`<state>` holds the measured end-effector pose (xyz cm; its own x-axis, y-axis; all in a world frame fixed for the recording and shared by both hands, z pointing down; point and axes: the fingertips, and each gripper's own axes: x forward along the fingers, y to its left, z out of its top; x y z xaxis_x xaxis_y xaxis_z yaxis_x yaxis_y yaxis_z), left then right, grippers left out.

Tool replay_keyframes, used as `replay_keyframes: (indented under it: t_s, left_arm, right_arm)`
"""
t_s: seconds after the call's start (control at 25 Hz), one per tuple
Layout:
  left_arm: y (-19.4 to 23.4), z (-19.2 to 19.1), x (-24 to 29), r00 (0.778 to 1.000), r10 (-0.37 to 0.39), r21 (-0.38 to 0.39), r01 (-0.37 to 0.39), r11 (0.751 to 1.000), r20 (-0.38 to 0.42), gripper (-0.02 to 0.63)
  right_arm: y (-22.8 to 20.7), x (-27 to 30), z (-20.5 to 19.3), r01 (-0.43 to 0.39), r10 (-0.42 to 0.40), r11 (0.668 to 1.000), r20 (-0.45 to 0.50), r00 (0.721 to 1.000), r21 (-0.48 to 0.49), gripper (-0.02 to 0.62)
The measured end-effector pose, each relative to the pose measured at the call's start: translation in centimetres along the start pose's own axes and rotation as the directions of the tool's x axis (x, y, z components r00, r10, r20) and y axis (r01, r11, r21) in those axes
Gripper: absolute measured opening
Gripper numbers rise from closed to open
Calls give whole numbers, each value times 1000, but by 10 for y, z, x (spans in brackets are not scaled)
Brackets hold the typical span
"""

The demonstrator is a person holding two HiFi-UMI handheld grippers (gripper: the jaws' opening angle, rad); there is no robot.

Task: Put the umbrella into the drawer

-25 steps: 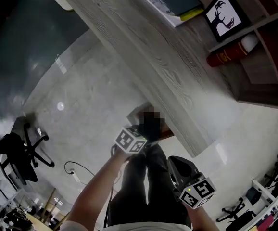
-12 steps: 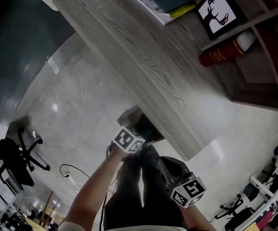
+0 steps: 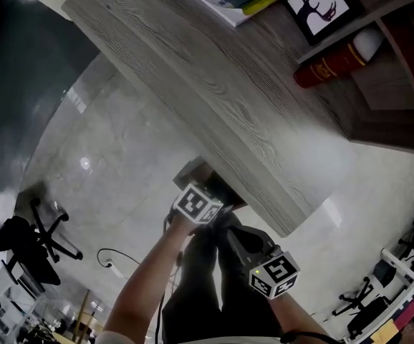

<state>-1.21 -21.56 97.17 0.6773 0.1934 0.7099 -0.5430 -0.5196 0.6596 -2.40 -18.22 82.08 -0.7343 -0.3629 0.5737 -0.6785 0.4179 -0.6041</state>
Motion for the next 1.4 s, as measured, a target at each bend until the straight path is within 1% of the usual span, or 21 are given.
replay_keyframes:
  t_s: [0.16, 0.4, 0.64, 0.76, 0.88, 0.96, 1.04, 1.16, 1.4]
  left_arm:
    - [1, 4, 7, 1000, -15, -14, 15, 1000, -7, 293]
    - [-3, 9, 12, 998, -44, 16, 45, 999, -34, 295]
    - [-3, 11, 13, 996, -70, 29, 72, 997, -59, 296]
    - [-4, 13, 12, 996, -59, 37, 62, 997, -67, 298]
    - [-2, 14, 9, 994, -32, 42, 36, 998, -106, 299]
    - [1, 12, 12, 992, -37, 46, 43, 998, -124, 302]
    - [4, 10, 15, 991, -51, 50, 57, 997, -123, 304]
    - [5, 11, 14, 993, -63, 39, 67, 997, -102, 312]
    - [3, 12, 13, 992, -102, 1, 103, 995, -75, 370]
  right_arm:
    - [-1, 6, -4, -3, 3, 1000, -5, 1000, 11, 5]
    - [-3, 8, -14, -10, 10, 1000, -12, 1000, 23, 5]
    - [-8, 9, -23, -3, 4, 999, -22, 1000, 38, 5]
    - [-11, 11, -25, -2, 3, 999, -22, 1000, 46, 5]
    - [-11, 14, -26, -9, 10, 999, -24, 1000, 46, 5]
    - [-10, 15, -27, -12, 13, 999, -26, 1000, 45, 5]
    - [-9, 16, -28, -14, 15, 999, -28, 999, 45, 5]
    - [-9, 17, -27, -18, 19, 999, -26, 999, 41, 5]
    - [-10, 20, -28, -11, 13, 999, -29, 1000, 48, 5]
